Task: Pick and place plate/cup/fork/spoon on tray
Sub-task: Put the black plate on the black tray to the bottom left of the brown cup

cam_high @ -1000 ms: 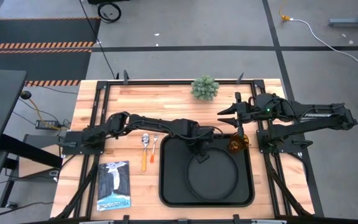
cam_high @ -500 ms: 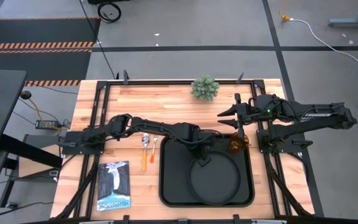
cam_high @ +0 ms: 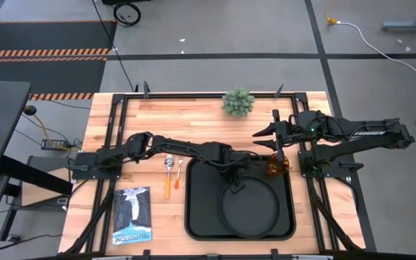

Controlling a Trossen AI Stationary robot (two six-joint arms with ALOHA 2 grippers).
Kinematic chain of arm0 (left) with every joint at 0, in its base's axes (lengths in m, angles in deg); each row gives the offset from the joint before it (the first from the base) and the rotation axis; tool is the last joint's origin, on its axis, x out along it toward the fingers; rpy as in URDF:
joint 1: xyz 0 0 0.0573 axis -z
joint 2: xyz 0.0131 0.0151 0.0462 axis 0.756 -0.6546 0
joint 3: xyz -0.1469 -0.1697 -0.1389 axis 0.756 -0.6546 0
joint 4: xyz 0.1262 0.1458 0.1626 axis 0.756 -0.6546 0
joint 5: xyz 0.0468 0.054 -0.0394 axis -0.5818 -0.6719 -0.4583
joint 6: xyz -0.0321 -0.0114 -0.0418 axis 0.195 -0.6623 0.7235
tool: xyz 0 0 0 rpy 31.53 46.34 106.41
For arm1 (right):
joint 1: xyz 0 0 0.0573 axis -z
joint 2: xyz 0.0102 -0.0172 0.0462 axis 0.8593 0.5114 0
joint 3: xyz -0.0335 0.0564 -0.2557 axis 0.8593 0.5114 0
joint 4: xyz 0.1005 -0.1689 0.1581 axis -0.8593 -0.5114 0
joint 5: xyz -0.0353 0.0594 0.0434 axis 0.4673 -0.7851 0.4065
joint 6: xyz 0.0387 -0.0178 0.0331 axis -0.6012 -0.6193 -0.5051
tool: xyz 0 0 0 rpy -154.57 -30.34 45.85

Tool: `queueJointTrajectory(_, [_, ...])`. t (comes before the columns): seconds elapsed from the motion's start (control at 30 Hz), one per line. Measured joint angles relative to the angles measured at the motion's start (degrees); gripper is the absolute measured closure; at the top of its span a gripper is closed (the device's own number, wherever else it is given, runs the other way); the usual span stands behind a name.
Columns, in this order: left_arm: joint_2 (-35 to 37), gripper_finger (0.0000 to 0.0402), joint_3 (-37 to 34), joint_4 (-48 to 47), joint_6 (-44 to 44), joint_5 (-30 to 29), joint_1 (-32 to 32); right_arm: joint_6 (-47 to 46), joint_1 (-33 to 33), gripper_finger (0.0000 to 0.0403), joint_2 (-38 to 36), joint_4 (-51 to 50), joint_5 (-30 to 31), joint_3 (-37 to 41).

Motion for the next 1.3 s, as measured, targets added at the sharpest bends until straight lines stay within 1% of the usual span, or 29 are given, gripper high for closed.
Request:
queueJointTrajectory(0.1, [0.5, 0.0284, 0.12, -1.13, -3.49, 0.27, -0.43, -0.08, 0.0, 0.0289, 0.0, -0.29, 0.82, 0.0])
queueJointTrajectory(0.17, [1.05, 0.0284, 0.56, -4.18, -7.46, 0.2, -0.82, -0.16, 0.0, 0.0289, 0.0, -0.68, 1.05, 0.0])
queueJointTrajectory(0.23, [1.52, 0.0287, 1.44, -7.39, -13.13, 0.17, -1.02, -0.47, 0.0, 0.0289, 0.01, -0.73, 1.07, 0.11])
queueJointTrajectory(0.33, [2.5, 0.0294, 1.73, -14.18, -24.78, 0.05, -0.66, -0.57, 0.01, 0.0289, 0.01, -0.28, 1.22, 1.01])
queueJointTrajectory(0.4, [2.55, 0.0297, 1.8, -17.91, -28.91, -0.31, 0.37, -0.61, 0.0, 0.0289, 0.01, 0.23, 1.24, 1.68])
queueJointTrajectory(0.47, [2.46, 0.03, 1.3, -18.97, -29.46, -0.13, 1.6, -0.68, 0.0, 0.0289, 0.0, 0.86, 1.24, 2.27])
queueJointTrajectory(0.63, [2.15, 0.0301, -0.04, -16.45, -29.68, 1.66, 5.15, -1.03, 0.0, 0.0289, 0.0, 1.24, 1.48, 2.64])
queueJointTrajectory(0.8, [2.2, 0.0301, -0.02, -13.73, -29.34, 1.67, 8.75, 0.54, 0.0, 0.0289, -0.57, 3.48, 5.52, 2.64])
queueJointTrajectory(0.9, [1.61, 0.0302, 0.04, -13.57, -27.78, 1.9, 10.31, 0.74, 0.0, 0.0289, -1.17, 4.4, 6.28, 2.64])
queueJointTrajectory(0.97, [0.92, 0.0305, -0.04, -14.29, -26.11, 1.89, 11.05, 0.64, 0.0, 0.0289, -1.54, 4.5, 6.26, 2.64])
queueJointTrajectory(1.17, [-0.88, 0.0324, 0.0, -9.7, -26.15, 1.61, 12.41, 0.39, 0.01, 0.0289, -1.87, 4.71, 6.09, 2.64])
queueJointTrajectory(1.3, [-1.32, 0.0334, -0.03, -8.47, -25.89, 0.76, 12.49, 0.12, -0.02, 0.0289, -1.97, 4.95, 5.67, 2.64])
